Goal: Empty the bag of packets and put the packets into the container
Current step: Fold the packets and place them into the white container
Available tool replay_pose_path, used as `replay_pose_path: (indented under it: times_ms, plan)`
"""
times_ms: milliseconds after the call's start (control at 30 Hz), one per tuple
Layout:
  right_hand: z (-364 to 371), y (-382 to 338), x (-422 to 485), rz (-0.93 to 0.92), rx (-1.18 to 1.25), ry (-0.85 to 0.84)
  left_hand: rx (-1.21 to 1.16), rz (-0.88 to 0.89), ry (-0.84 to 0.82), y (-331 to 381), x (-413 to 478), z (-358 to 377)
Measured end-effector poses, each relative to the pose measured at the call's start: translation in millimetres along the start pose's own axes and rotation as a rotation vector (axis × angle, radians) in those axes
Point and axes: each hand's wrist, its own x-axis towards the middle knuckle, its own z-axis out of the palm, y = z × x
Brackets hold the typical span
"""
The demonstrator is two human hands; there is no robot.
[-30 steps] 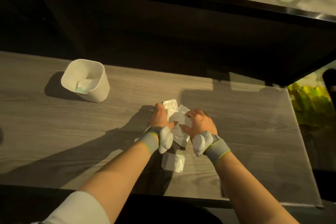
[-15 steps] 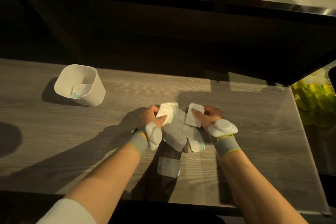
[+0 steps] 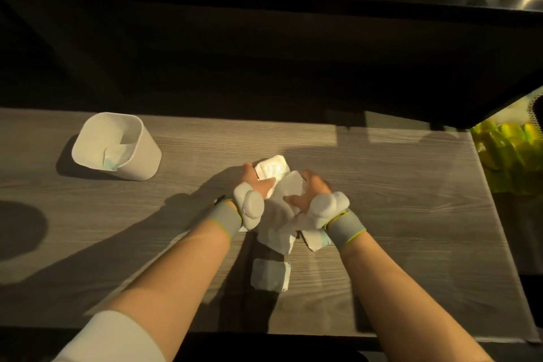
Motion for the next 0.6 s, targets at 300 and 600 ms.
replay_pose_path:
  times_ms: [300,600]
  plan:
    - [-19,7,-8,0.017,0.633,0.275,-0.256,0.195,0.007,0,-3,-22]
    - [4,-20,-28,-0.014,0.888,0.077,-0.068,0.223,-0.06,-6,-16,-30]
